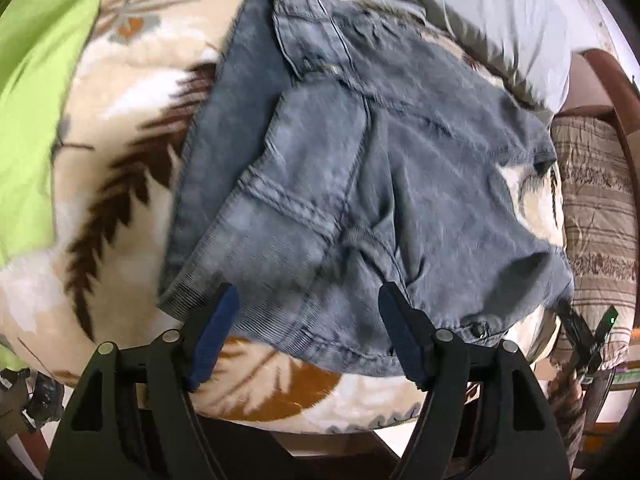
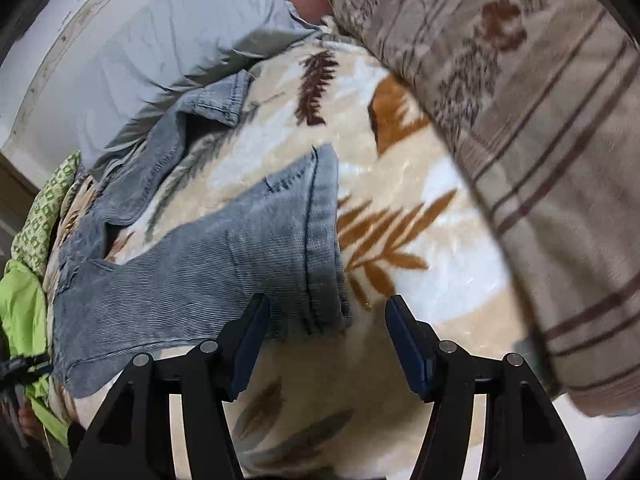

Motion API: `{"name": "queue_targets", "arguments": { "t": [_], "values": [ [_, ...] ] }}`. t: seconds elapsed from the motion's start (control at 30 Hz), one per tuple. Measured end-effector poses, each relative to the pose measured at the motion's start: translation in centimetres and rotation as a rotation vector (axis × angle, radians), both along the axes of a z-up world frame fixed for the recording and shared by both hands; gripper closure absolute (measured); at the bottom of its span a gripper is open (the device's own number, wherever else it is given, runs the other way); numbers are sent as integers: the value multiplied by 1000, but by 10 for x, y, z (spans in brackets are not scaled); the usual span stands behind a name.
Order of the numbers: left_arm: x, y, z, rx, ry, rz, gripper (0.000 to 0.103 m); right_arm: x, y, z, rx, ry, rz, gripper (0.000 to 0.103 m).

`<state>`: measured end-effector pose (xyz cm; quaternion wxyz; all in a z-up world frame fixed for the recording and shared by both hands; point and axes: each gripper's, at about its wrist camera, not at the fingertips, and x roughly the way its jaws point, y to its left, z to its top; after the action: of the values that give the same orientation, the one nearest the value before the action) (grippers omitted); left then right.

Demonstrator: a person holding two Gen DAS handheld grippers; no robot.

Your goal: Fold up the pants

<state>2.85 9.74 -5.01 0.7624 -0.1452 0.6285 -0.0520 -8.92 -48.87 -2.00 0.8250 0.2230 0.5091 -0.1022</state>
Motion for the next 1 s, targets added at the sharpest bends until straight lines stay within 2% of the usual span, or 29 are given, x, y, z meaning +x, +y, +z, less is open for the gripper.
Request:
{"name": "queue_targets", "arguments": {
  "t": [0.03, 0.07, 0.2, 0.27, 0.37, 0.43, 0.47, 0.5, 0.57, 0.63, 0.7, 0.73, 0.83, 1.0],
  "values": [
    [1, -6, -2, 26, 2, 4, 31, 4, 2, -1, -4, -16, 8, 66],
    [1, -10, -3, 40, 3, 11, 31, 7, 5, 0, -12, -14, 24, 88],
    [-5, -15, 10, 18, -25, 8, 32, -14, 12, 45, -95, -70, 113, 89],
    [-9, -13, 10, 36, -28, 4, 32, -35, -2, 53, -137, -25, 93, 89],
    [-9, -13, -6, 51, 13, -1, 32, -57, -18, 30, -98, 91, 68, 89],
    [-11, -13, -10, 77, 20, -9, 33, -62, -11, 8, -150, 191, 94, 89],
    [-13, -14, -9, 86, 15, -22, 33, -63, -7, 1, -173, 223, 97, 83],
    [-16, -13, -7, 88, 17, -34, 32, -62, -4, 5, -193, 211, 84, 77],
    [-21, -9, 3, 73, 6, -57, 32, -58, -5, 23, -206, 158, 67, 73],
    [-20, -2, 16, 81, -28, -59, 32, -49, -9, 46, -213, 72, 54, 64],
    [-12, 4, 28, 91, -61, -48, 32, -36, -14, 62, -207, 5, 37, 41],
    [-5, 4, 30, 92, -66, -43, 31, -24, -18, 65, -185, -16, 38, 38],
    [26, 2, 23, 115, -57, -34, 29, 8, -24, 52, -147, -5, 38, 38],
    [70, -3, -6, 158, 12, -3, 29, 49, -37, 9, -69, 48, -23, 39]
  ]
}}
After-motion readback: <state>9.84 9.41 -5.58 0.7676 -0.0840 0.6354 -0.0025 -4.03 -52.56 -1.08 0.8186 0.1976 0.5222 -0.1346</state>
